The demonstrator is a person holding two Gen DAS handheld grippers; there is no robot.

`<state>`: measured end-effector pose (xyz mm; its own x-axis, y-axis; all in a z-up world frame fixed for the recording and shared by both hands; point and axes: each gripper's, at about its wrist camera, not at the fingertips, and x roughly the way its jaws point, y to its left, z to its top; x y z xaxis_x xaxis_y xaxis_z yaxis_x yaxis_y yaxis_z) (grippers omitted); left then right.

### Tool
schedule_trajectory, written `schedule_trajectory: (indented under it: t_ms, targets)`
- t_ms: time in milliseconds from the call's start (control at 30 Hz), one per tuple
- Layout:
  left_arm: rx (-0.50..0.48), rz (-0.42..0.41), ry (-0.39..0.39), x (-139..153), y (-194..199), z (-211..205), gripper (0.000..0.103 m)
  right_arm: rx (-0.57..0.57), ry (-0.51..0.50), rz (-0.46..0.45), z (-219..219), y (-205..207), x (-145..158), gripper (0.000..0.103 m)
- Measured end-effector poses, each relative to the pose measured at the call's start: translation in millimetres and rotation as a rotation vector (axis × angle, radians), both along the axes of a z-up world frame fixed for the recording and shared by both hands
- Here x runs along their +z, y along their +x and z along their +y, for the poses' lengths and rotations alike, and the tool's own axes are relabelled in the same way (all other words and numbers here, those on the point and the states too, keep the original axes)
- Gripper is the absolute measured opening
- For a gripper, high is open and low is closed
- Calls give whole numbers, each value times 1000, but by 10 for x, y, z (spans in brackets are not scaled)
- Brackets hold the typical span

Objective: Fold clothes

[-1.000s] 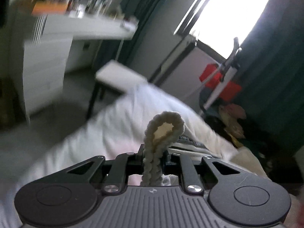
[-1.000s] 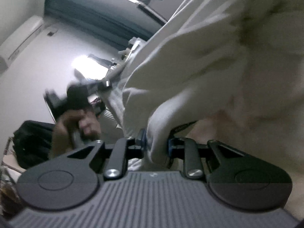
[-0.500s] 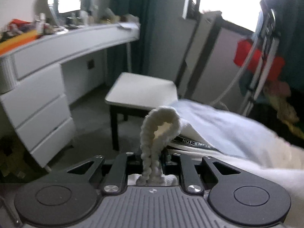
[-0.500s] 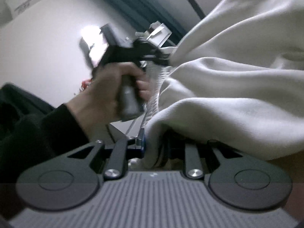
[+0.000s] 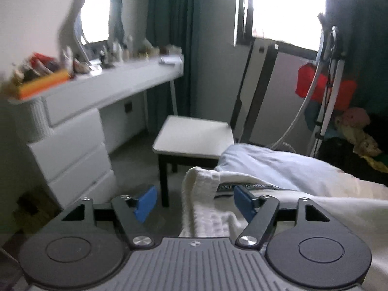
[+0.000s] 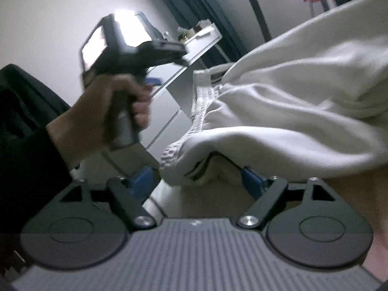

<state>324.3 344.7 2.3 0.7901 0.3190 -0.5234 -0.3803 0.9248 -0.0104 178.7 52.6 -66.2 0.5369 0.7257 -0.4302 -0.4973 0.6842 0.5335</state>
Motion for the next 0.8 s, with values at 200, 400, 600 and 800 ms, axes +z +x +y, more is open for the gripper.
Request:
schedule_trajectory:
  t_ms: [200,400,600,800]
  targets:
    - [-20,-64,-4,228,-1233,-631,80,-109,-87,-84,-713,-651,363,83]
    - [-135,-142,28,264,-2309,-1517,81,-252,-160,-218,-1523,-1211,690,83]
    - [-232,-60,-107,35,-2599,-2148,82,-378,-93,-161,-2412,-1311,557,83]
    - [-245,50,-339,-386,-2339,-2256,82,-513,131,121,-3283,-832,-98,85]
